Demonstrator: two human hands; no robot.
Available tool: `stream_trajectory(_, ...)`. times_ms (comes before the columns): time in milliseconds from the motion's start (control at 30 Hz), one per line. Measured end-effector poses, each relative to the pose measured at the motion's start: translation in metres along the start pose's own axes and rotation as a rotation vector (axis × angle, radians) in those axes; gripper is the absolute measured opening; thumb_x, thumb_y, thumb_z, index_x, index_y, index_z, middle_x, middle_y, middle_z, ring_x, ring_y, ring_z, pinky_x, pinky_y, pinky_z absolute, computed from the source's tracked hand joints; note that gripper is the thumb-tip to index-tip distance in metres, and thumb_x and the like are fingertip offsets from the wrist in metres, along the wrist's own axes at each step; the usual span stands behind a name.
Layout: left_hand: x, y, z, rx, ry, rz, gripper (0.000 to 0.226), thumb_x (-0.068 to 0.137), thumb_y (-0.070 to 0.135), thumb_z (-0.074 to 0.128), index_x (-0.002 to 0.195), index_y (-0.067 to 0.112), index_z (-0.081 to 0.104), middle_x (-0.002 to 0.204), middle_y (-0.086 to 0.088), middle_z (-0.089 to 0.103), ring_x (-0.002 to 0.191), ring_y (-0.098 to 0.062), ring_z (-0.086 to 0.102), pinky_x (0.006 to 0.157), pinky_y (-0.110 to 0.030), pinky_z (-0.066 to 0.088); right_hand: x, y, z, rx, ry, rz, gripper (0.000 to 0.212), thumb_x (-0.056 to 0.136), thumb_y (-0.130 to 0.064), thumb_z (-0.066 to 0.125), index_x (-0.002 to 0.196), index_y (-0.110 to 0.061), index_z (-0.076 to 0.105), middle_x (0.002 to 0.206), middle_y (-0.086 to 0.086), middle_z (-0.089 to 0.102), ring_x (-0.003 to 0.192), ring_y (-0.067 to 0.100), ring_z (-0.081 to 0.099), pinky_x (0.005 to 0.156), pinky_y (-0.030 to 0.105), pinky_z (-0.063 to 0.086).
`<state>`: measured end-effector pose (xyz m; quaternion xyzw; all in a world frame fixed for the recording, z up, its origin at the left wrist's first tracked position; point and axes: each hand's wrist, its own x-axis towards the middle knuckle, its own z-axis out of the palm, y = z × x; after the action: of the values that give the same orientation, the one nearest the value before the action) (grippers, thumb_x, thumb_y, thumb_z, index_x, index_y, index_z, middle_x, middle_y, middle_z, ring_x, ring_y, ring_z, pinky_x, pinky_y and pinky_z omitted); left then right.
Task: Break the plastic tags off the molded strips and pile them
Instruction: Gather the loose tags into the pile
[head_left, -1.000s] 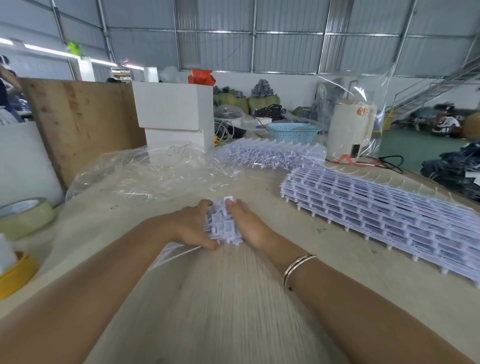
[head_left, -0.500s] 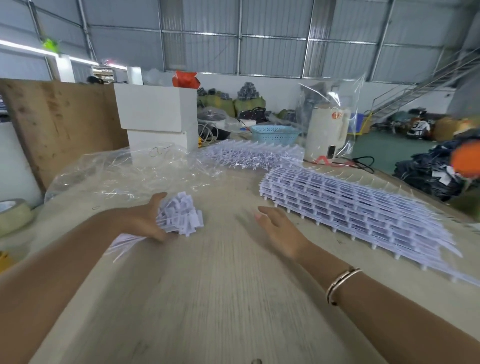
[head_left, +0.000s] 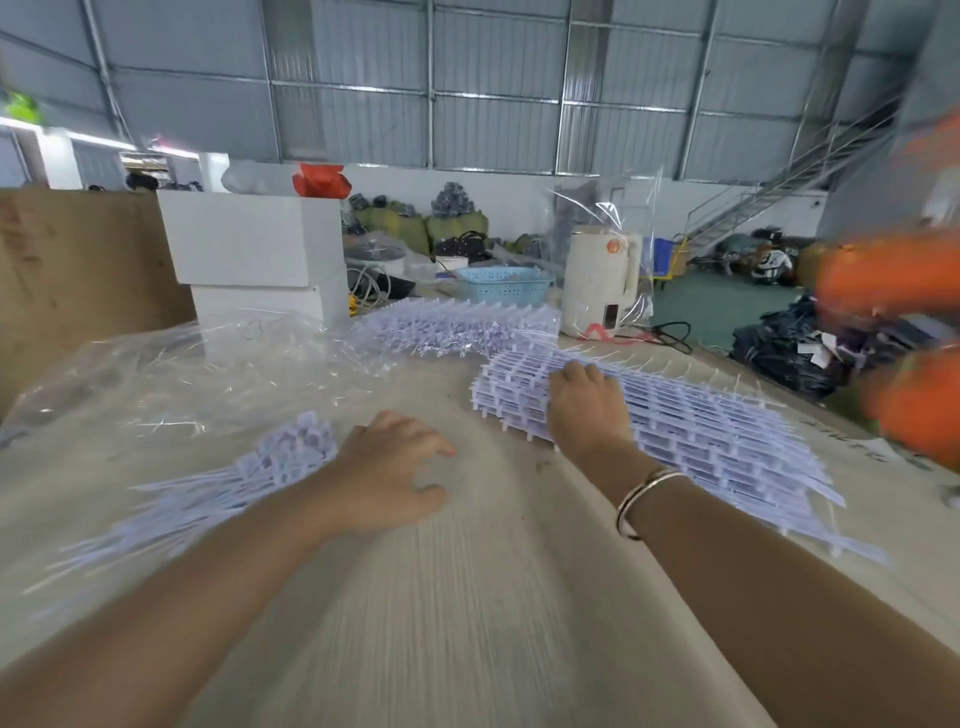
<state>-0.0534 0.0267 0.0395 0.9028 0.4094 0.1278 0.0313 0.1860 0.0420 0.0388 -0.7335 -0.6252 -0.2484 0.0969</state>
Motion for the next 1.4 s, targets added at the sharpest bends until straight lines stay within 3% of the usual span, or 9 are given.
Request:
stream_trajectory(200, 0.028, 0.031, 0.042, -0.474, 0.004, -0.015, 0.027, 0.089, 0.019, 0.059, 0.115, 0.022, 0.064, 0.121, 0.007, 0.062, 0.109, -0.001, 0.051, 0.084, 0.003, 0.029, 0.022, 0.024, 0.003, -0.211, -0.152, -0.014, 0.032, 0.085, -0.006, 0.055, 0.116, -0.013, 0.059, 0.121, 0.008, 0.055, 0.116, 0.027, 0.051, 0.098, 0.037, 0.036)
stream_trajectory(367, 0.052, 0.039, 0.053, -0.924, -0.019, -0.233, 0.015, 0.09, 0.014, 0.057, 0.093, 0.027, 0.064, 0.108, -0.003, 0.066, 0.099, -0.015, 0.061, 0.089, -0.028, 0.047, 0.027, 0.034, -0.001, -0.199, -0.064, -0.079, 0.028, 0.086, 0.002, 0.049, 0.109, -0.013, 0.055, 0.101, 0.002, 0.067, 0.095, 0.024, 0.064, 0.07, 0.031, 0.04)
stream_trajectory(500, 0.07, 0.054, 0.044, -1.384, -0.014, -0.391, 0.012, 0.095, 0.022, 0.051, 0.098, 0.017, 0.061, 0.096, -0.002, 0.065, 0.085, -0.012, 0.061, 0.073, -0.022, 0.046, 0.023, 0.032, -0.008, -0.276, 0.1, -0.214, 0.026, 0.088, -0.002, 0.043, 0.112, -0.009, 0.048, 0.106, 0.006, 0.064, 0.098, 0.025, 0.062, 0.082, 0.036, 0.043)
stream_trajectory(633, 0.089, 0.066, 0.04, -1.701, 0.014, -0.496, 0.036, 0.1, 0.031, 0.041, 0.12, 0.003, 0.05, 0.119, -0.014, 0.059, 0.107, -0.025, 0.058, 0.085, -0.029, 0.048, 0.025, 0.026, -0.014, 0.098, 0.077, -0.082, 0.017, 0.094, -0.009, 0.04, 0.109, -0.009, 0.049, 0.107, 0.011, 0.06, 0.09, 0.032, 0.062, 0.067, 0.035, 0.039)
stream_trajectory(767, 0.106, 0.074, 0.033, -1.883, 0.08, -0.561, 0.051, 0.099, 0.037, 0.044, 0.132, -0.001, 0.041, 0.119, -0.013, 0.061, 0.081, -0.019, 0.061, 0.084, -0.034, 0.049, 0.02, 0.022, -0.015, 0.431, -0.088, -0.107, 0.029, 0.091, -0.019, 0.048, 0.119, -0.016, 0.053, 0.122, 0.006, 0.057, 0.104, 0.026, 0.057, 0.082, 0.035, 0.046)
stream_trajectory(967, 0.119, 0.085, 0.035, -1.935, 0.123, -0.754, 0.013, 0.098, 0.016, 0.048, 0.095, 0.005, 0.055, 0.067, -0.008, 0.063, 0.057, -0.014, 0.062, 0.047, -0.027, 0.054, 0.009, 0.032, -0.011, 0.696, -0.373, -0.154, 0.044, 0.091, -0.038, 0.055, 0.131, -0.024, 0.044, 0.102, -0.003, 0.053, 0.087, 0.012, 0.052, 0.068, 0.021, 0.036)
stream_trajectory(1133, 0.116, 0.094, 0.048, -1.891, 0.212, -0.757, 0.024, 0.098, 0.01, 0.038, 0.081, 0.008, 0.056, 0.064, -0.007, 0.06, 0.062, -0.017, 0.06, 0.057, -0.03, 0.053, 0.007, 0.043, -0.011, 0.741, -0.332, -0.061, 0.048, 0.1, -0.042, 0.028, 0.133, -0.011, 0.046, 0.135, 0.011, 0.048, 0.119, 0.027, 0.047, 0.097, 0.034, 0.034)
stream_trajectory(1300, 0.108, 0.087, 0.045, -1.744, 0.388, -0.753, 0.029, 0.099, 0.014, 0.035, 0.082, 0.004, 0.056, 0.073, -0.013, 0.063, 0.053, -0.02, 0.063, 0.049, -0.028, 0.056, 0.009, 0.044, -0.008, 0.688, -0.395, -0.088, 0.051, 0.101, -0.042, 0.024, 0.134, -0.009, 0.045, 0.137, 0.015, 0.046, 0.124, 0.026, 0.042, 0.092, 0.026, 0.026)
stream_trajectory(1400, 0.102, 0.073, 0.042, -1.662, 0.465, -0.785, 0.028, 0.098, 0.019, 0.037, 0.083, 0.006, 0.056, 0.072, -0.013, 0.058, 0.043, -0.019, 0.057, 0.049, -0.026, 0.05, 0.009, 0.047, -0.003, 0.689, -0.388, -0.034, 0.054, 0.1, -0.046, 0.02, 0.142, -0.017, 0.038, 0.148, 0.013, 0.035, 0.135, 0.027, 0.033, 0.107, 0.035, 0.023)
